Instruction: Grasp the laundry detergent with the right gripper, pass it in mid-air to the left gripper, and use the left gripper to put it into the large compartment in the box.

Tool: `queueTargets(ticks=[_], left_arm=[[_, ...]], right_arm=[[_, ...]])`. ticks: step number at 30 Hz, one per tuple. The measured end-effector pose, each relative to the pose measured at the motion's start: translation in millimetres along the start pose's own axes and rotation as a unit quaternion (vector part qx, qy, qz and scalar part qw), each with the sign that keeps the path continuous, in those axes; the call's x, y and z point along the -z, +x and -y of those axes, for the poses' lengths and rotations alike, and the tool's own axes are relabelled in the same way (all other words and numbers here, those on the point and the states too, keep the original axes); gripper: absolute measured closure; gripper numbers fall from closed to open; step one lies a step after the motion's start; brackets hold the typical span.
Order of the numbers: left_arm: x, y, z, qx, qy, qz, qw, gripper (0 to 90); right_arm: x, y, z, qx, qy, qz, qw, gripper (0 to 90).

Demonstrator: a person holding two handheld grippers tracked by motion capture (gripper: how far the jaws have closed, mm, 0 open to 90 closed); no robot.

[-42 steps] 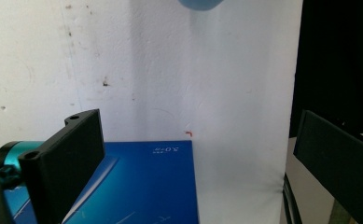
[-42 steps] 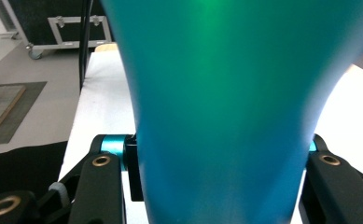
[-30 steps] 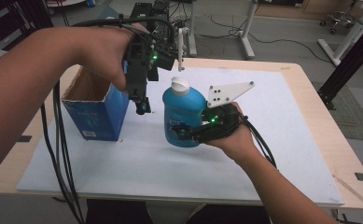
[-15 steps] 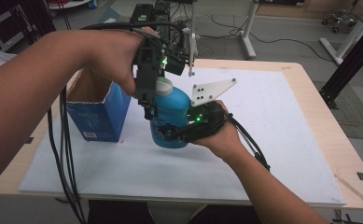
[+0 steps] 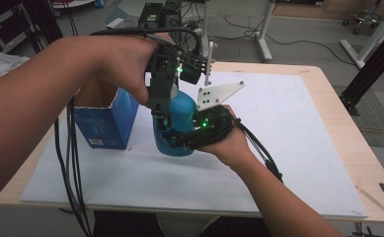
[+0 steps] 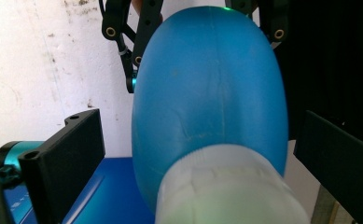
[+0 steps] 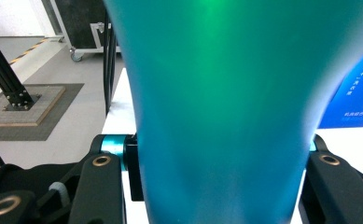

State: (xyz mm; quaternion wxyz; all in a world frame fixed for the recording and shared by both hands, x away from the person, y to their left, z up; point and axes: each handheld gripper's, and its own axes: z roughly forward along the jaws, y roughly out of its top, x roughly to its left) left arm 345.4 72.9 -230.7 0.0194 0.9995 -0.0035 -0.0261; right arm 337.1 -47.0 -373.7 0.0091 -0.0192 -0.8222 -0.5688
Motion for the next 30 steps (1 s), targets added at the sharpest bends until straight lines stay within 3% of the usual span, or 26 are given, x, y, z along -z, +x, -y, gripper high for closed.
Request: queueTargets(ticks=[16, 21, 23, 30], left_arm=[[-8.6, -2.0, -2.9, 0.001, 0.008, -0.004, 1.0000, 1.8], [-9.8, -2.9, -2.0, 0.000, 0.012, -0.010, 0.9999, 3.3], [-8.8, -3.0, -1.7, -0.003, 0.010, -0.012, 0.9999, 10.4], [-7.8, -2.6, 0.9, 0.002, 0.006, -0.016, 0.9999, 10.4]], right_arm=[[-2.9, 2.1, 0.3, 0.001, 0.004, -0.003, 1.0000, 46.3], [-4.9, 3.1, 1.4, -0.001, 0.003, -0.007, 1.0000, 46.3], [-5.3, 3.2, 2.0, -0.001, 0.002, -0.007, 1.0000, 46.4], [-6.6, 4.9, 2.3, 0.003, 0.002, -0.009, 1.0000, 46.4]])
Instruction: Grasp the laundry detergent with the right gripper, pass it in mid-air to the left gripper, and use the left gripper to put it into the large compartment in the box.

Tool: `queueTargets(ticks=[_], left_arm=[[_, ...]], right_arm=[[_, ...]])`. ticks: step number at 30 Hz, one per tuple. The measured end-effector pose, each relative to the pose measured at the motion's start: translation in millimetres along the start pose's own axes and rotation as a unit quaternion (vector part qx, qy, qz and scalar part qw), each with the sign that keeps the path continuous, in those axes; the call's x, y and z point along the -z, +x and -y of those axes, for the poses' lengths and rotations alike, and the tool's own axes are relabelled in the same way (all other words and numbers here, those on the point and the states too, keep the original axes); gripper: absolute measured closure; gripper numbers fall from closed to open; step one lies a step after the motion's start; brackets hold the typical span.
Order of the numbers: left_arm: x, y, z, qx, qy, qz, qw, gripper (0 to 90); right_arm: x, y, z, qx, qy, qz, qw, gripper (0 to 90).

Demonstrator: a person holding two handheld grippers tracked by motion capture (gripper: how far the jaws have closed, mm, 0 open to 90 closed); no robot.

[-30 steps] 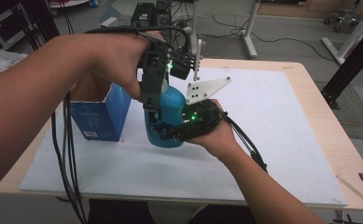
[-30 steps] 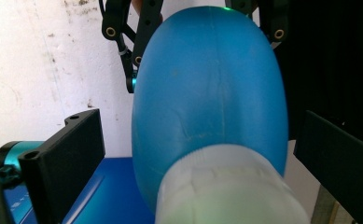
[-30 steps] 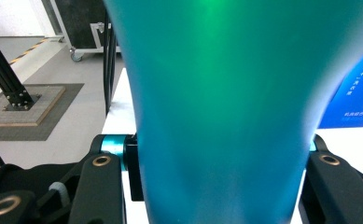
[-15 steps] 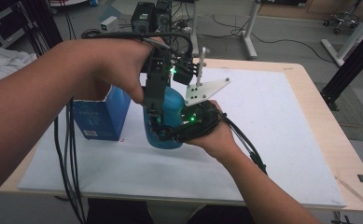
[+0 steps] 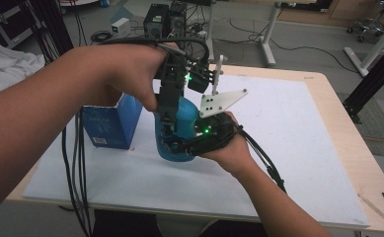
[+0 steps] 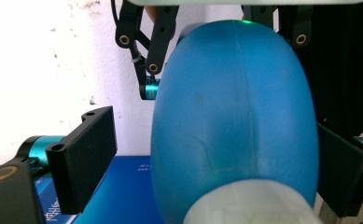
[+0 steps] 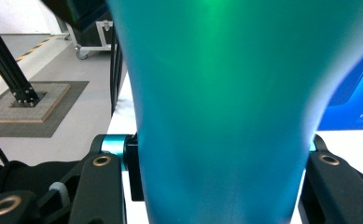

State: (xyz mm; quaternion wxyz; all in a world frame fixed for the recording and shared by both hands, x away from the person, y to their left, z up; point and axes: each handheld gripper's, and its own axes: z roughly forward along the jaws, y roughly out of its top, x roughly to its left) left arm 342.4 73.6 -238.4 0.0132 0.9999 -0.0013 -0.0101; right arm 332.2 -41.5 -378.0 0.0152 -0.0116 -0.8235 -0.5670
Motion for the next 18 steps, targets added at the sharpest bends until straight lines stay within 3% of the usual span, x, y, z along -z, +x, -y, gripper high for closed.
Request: queueTargets(ticks=[8, 18], left_arm=[[0.0, -0.7, -0.3, 0.004, 0.003, -0.004, 1.0000, 10.6], [1.6, -0.8, -2.2, 0.005, 0.001, -0.004, 1.0000, 17.8]], right_arm=[[1.4, 0.3, 0.0, 0.003, -0.002, 0.001, 1.0000, 46.5], [3.4, 0.1, -0.3, 0.003, -0.005, 0.003, 1.0000, 46.5]])
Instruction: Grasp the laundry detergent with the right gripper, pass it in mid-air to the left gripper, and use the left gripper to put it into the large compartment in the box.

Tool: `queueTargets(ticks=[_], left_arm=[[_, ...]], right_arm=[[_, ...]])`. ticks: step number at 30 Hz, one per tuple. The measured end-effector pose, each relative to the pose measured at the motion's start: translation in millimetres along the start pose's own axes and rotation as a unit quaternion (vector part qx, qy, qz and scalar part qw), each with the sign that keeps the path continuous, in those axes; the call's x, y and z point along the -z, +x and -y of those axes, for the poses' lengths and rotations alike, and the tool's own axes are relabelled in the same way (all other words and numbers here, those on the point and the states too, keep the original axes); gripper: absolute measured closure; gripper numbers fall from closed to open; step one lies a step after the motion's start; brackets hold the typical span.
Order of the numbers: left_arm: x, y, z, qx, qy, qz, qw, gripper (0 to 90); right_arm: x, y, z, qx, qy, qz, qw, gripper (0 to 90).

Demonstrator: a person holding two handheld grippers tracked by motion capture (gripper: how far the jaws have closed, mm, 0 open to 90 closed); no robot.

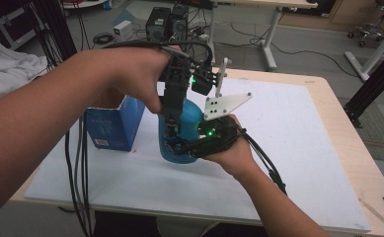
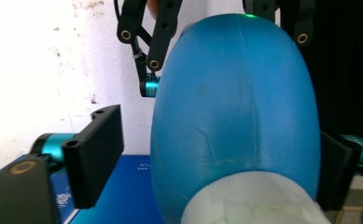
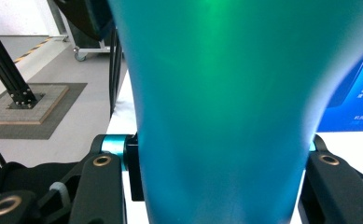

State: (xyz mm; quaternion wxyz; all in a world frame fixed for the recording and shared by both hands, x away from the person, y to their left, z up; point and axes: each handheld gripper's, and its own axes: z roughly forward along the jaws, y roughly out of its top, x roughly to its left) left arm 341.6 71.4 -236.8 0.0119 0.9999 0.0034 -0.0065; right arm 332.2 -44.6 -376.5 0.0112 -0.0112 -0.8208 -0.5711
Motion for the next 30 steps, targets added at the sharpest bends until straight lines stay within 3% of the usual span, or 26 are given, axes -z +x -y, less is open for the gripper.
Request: queueTargets(ticks=[30], left_arm=[[-2.6, 0.9, -5.2, 0.000, 0.003, 0.008, 1.0000, 27.2]], right_arm=[[2.7, -2.2, 2.8, -0.003, -0.003, 0.004, 1.0000, 46.5]])
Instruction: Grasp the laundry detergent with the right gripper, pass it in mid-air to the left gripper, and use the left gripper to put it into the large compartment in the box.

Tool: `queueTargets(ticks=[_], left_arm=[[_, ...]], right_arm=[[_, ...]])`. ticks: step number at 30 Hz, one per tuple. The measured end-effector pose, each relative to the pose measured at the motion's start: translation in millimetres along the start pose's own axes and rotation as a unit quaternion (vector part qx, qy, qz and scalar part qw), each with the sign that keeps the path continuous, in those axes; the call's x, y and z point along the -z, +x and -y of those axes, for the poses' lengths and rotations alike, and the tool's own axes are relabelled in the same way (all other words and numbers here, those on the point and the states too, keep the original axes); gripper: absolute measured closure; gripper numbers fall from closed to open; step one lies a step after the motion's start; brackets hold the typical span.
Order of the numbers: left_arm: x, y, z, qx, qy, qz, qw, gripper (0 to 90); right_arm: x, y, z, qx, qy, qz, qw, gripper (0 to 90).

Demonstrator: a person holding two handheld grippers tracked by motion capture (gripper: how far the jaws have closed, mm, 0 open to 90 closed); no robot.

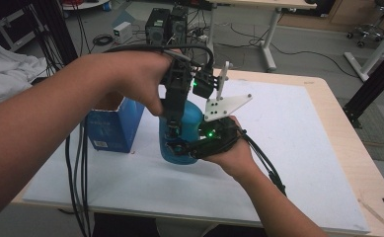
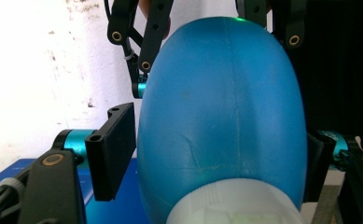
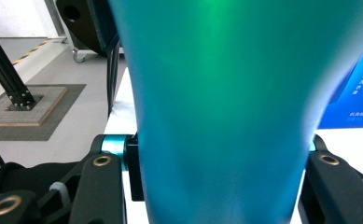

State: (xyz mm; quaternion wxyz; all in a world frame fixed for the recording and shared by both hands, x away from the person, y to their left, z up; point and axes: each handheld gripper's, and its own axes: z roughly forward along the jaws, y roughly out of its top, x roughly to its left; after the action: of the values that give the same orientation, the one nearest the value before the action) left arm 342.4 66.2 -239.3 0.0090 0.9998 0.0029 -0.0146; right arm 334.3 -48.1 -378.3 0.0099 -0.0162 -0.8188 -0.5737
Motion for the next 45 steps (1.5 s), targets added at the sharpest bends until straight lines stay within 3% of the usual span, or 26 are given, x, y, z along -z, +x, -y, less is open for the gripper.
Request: queueTargets(ticks=[5, 11, 31, 34, 38, 45], left_arm=[[0.2, 0.0, -0.1, 0.002, -0.002, 0.001, 1.0000, 28.9], [-0.3, -1.1, -0.6, 0.000, -0.009, 0.006, 0.9999, 38.1], [0.8, -3.9, -3.4, 0.002, -0.006, 0.008, 1.0000, 39.3], [2.0, -3.8, -2.6, 0.004, -0.010, 0.010, 0.9999, 39.2], [6.0, -1.2, 2.3, 0.014, -0.006, 0.006, 0.9999, 39.2], [13.1, 3.5, 12.0, 0.035, 0.002, 0.006, 0.9994, 39.1]], right_arm=[[0.3, 0.0, 0.1, 0.000, -0.001, 0.001, 1.0000, 46.6], [1.4, -0.7, 1.0, -0.005, -0.006, 0.001, 1.0000, 46.6], [4.6, 2.0, 1.0, -0.004, -0.003, -0.003, 1.0000, 43.7], [7.4, 4.0, 2.2, -0.001, 0.008, 0.002, 1.0000, 37.8], [16.9, 1.6, 9.2, -0.033, 0.019, 0.002, 0.9993, 30.2], [38.1, -3.1, 16.3, -0.049, 0.036, 0.013, 0.9980, 21.9]])
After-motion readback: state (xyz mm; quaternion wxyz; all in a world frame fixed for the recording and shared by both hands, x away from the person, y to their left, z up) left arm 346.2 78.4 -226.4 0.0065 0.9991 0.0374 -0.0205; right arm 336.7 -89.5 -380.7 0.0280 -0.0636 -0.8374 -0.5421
